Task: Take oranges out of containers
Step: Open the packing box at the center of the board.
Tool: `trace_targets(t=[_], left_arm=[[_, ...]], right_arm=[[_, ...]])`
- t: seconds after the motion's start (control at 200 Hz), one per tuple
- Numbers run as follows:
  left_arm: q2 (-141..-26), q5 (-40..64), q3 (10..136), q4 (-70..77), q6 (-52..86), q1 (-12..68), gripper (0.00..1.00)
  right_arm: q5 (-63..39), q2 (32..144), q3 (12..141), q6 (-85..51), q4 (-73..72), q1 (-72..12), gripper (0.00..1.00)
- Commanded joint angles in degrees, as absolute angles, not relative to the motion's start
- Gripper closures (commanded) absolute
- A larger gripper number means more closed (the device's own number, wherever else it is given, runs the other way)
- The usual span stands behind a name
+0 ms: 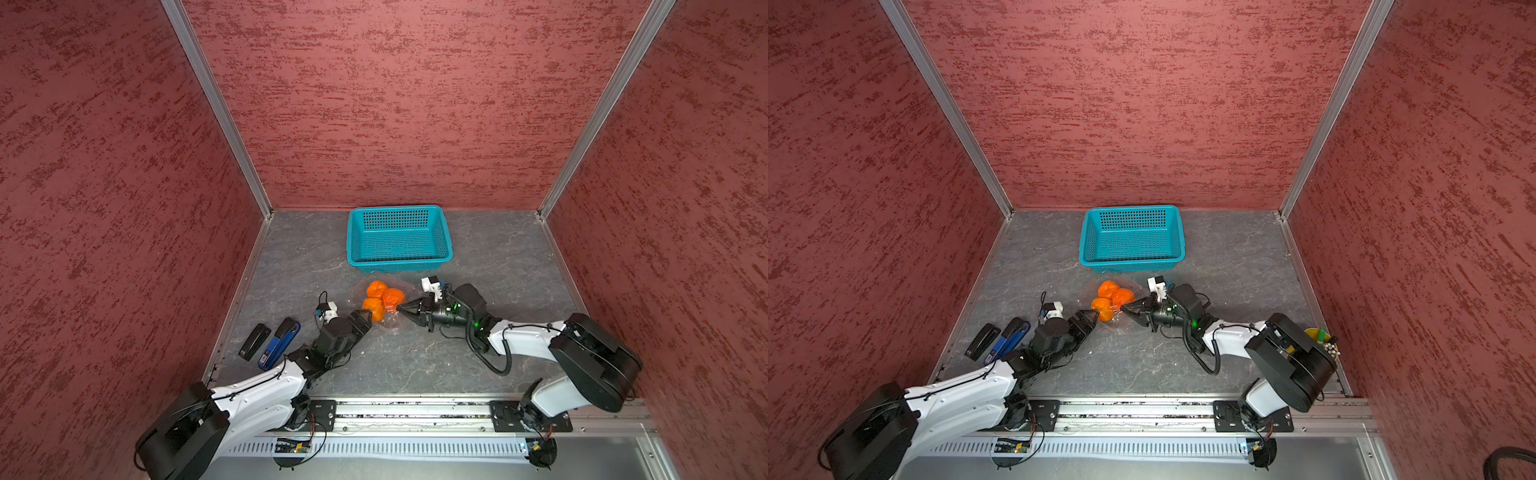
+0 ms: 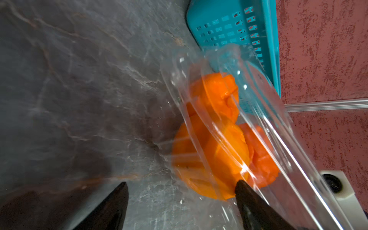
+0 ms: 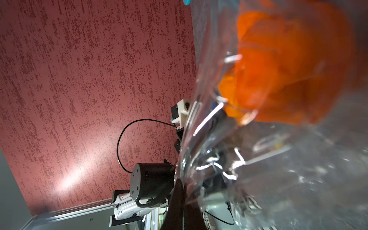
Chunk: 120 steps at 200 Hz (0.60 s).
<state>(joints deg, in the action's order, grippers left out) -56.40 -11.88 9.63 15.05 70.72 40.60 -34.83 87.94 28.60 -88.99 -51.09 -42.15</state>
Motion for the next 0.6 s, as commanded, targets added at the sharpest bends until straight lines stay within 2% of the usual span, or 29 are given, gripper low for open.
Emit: trace_targets(t=[0.0,0.13,0.22,0.286,0.356,0.596], left_arm=[[-59.87,-11.41,11.68,19.93,68.72,39.84,0.15],[-65.06,-9.55,11.37,24.13,69.58,39.73,0.21],[-66.52,-9.14,10.93,24.67,70.25,39.81,0.32],[-66.3,-9.14,10.63,24.12,70.48,39.86,0.41],[-65.13,-9.64,10.68,21.86,70.59,39.86,0.43],[-61.35,-10.8,12.38,13.05,70.06,39.64,0.65]], right_arm=[[-36.09,89.64,27.12,-93.54,-57.39,-42.28,1.0],[-36.12,89.26,26.97,-93.36,-57.12,-42.28,1.0],[-36.12,88.98,26.9,-93.33,-56.86,-42.12,1.0],[-35.96,88.71,26.65,-93.49,-56.95,-41.93,1.0],[-35.89,88.43,26.46,-93.6,-57.13,-41.75,1.0],[-36.46,86.59,26.43,-94.39,-57.27,-39.88,1.0]])
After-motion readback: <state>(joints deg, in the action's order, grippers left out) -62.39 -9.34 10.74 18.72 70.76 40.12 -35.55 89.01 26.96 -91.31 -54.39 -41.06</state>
